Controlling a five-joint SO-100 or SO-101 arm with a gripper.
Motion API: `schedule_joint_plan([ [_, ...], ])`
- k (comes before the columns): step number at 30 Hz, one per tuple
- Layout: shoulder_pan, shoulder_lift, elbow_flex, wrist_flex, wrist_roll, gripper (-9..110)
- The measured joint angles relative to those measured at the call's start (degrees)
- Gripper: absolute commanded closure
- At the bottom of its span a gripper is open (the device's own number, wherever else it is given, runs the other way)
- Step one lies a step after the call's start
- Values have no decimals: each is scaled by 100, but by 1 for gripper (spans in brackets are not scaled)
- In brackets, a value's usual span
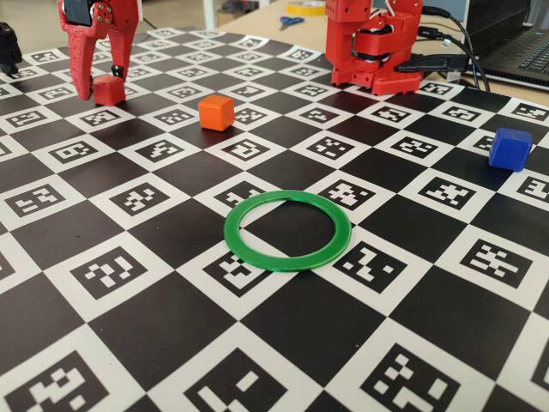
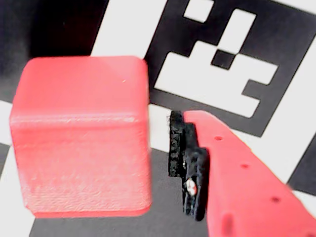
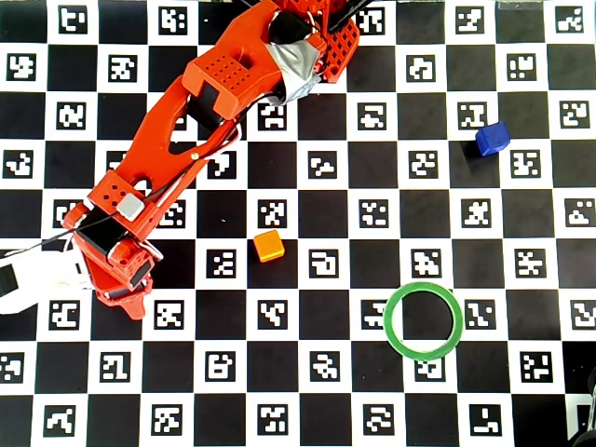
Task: Grab the red cube then put it in the green circle then put the blue cube on top and finally the orange cube on top
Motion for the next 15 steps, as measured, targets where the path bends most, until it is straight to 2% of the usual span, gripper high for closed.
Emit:
schedule_joint_plan([
  [15, -26, 18, 141, -44, 9, 92],
])
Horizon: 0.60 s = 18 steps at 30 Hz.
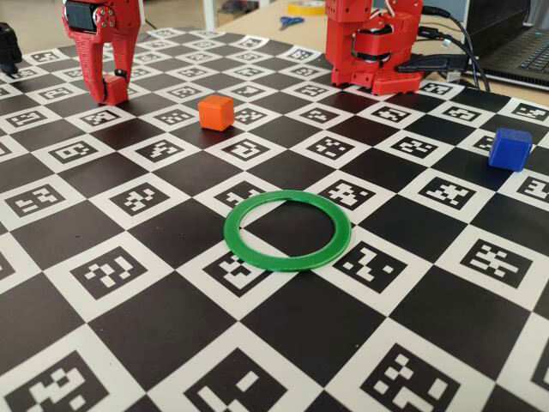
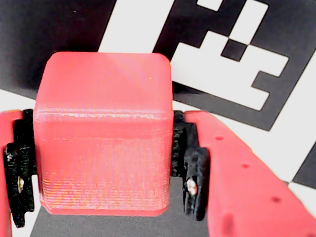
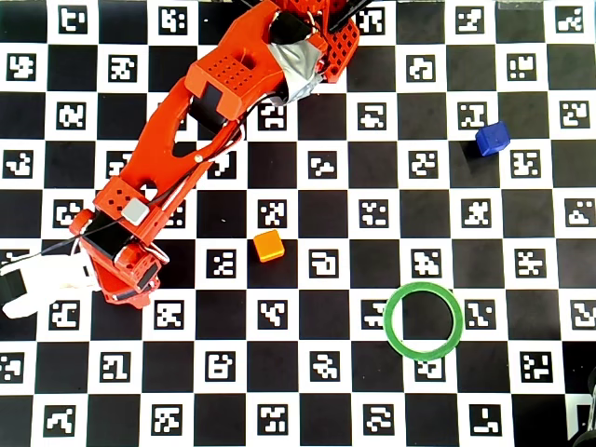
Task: Grab the red cube then put it in the green circle then put the blue cube on top and finally the orange cube on top
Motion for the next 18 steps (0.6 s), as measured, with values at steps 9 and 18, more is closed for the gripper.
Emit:
schedule_joint_plan([
  [9, -26, 18, 62, 0, -123, 93],
  [18, -62, 79, 105, 246, -132, 94],
])
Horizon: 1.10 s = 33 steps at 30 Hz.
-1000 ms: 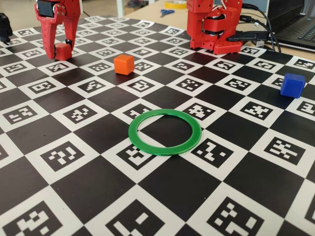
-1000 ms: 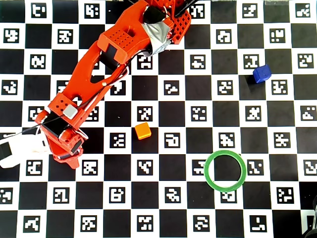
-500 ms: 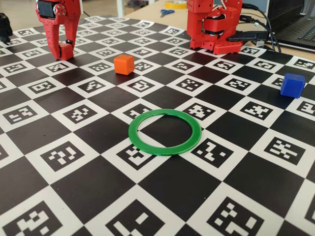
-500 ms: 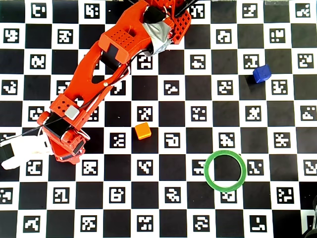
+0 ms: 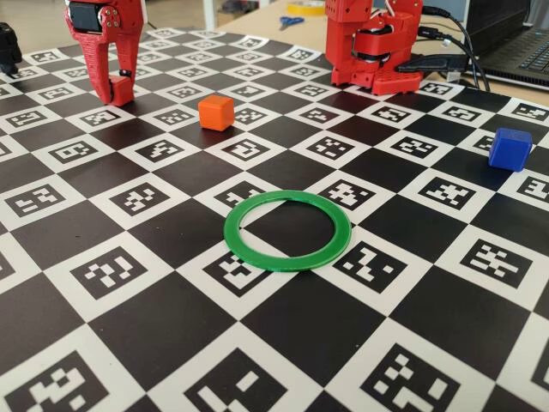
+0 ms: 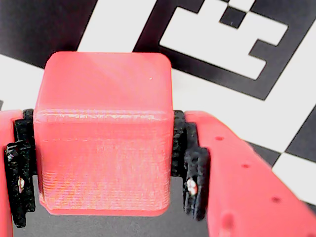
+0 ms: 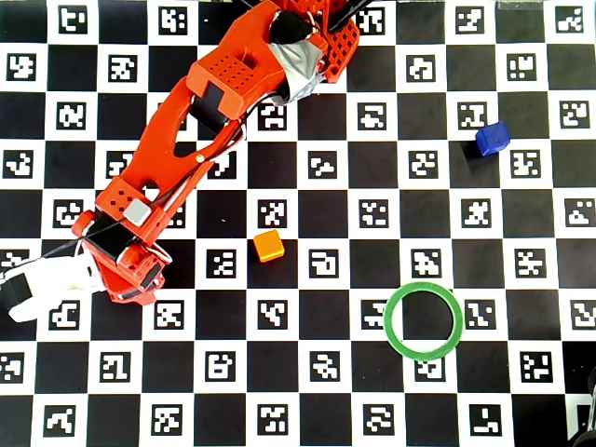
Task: Grab the red cube then put it in the green circle then put the blue cube on top and finally the orange cube on top
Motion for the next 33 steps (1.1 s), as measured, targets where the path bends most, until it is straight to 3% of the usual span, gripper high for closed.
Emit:
schedule_joint_plan([
  [10, -132, 396, 62, 457, 281, 94],
  [19, -404, 1758, 1169, 844, 879, 94],
  [33, -1846, 4307, 3981, 589, 3023, 96],
])
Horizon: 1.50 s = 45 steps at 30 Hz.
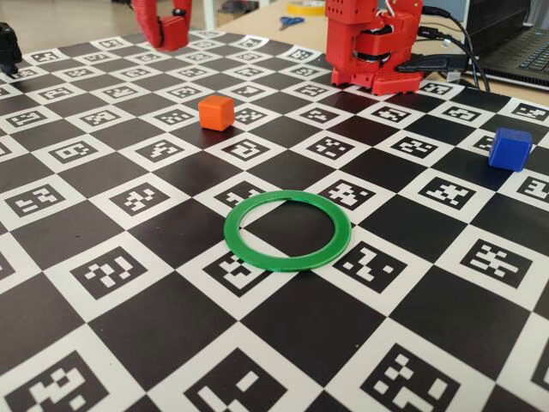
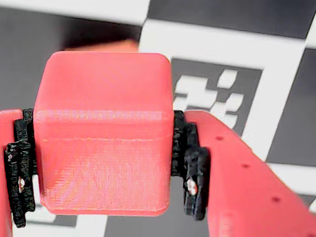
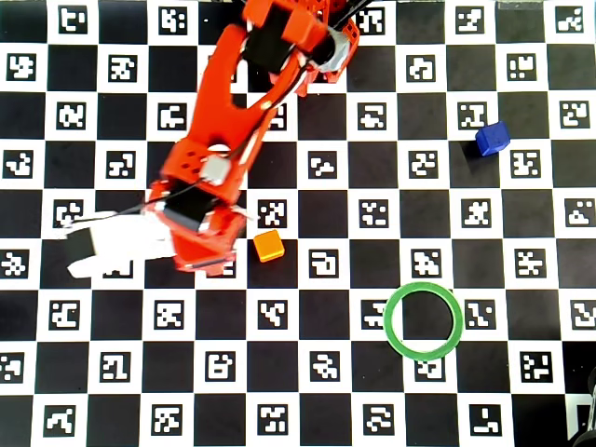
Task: Grab the red cube then put it in the green circle then put the blue cube on top and finally the orange cube on top
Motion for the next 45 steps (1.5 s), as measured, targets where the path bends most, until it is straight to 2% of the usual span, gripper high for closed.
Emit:
schedule_joint_plan([
  [6, -1011, 694, 914, -220, 1134, 96],
  [13, -2057, 773, 1046, -290, 2426, 97],
  [27, -3735, 642, 1283, -1485, 4025, 102],
  [37, -4069, -870, -97, -1389, 5098, 102],
  [45, -4148, -1872, -1406, -1230, 5520, 101],
])
